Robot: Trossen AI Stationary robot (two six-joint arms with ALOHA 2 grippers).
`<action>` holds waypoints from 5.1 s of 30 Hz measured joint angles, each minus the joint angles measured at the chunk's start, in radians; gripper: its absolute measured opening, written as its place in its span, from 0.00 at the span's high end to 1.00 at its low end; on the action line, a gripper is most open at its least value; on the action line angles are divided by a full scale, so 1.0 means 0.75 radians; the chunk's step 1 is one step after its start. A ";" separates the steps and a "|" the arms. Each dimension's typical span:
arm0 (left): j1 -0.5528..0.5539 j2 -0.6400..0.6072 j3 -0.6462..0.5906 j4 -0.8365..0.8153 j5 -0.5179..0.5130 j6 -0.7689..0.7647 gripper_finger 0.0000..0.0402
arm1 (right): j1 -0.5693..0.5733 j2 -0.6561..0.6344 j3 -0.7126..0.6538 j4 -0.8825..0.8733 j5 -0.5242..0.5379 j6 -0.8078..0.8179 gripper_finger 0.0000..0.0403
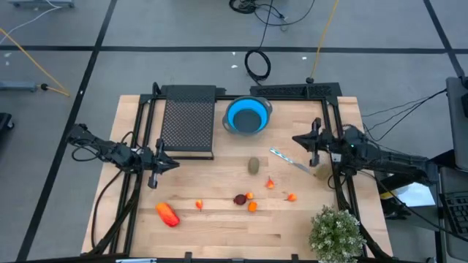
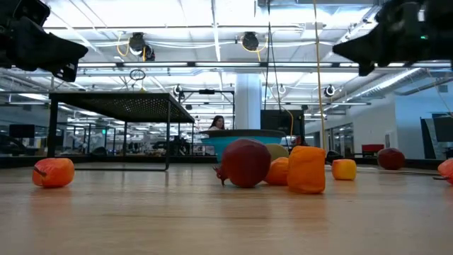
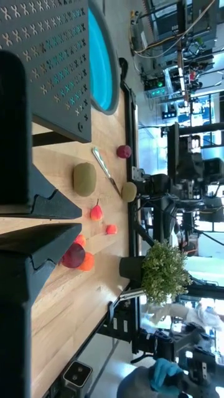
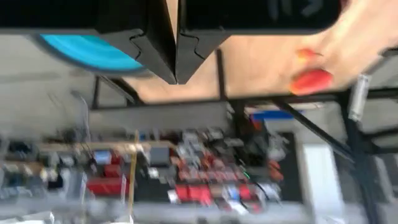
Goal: Pick & Place Fruit
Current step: Put the blue strainer bowl on the shelf
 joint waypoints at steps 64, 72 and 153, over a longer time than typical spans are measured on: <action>0.000 0.000 0.000 0.001 0.001 -0.003 0.95 | -0.448 1.639 1.269 -0.532 0.157 -0.616 0.55; 0.000 0.000 0.000 0.001 0.002 -0.003 0.95 | -0.529 1.849 1.440 -0.635 0.152 -0.812 0.42; 0.000 0.000 0.000 0.000 0.000 -0.003 0.95 | -0.539 2.026 1.455 -0.419 -0.043 -0.751 0.41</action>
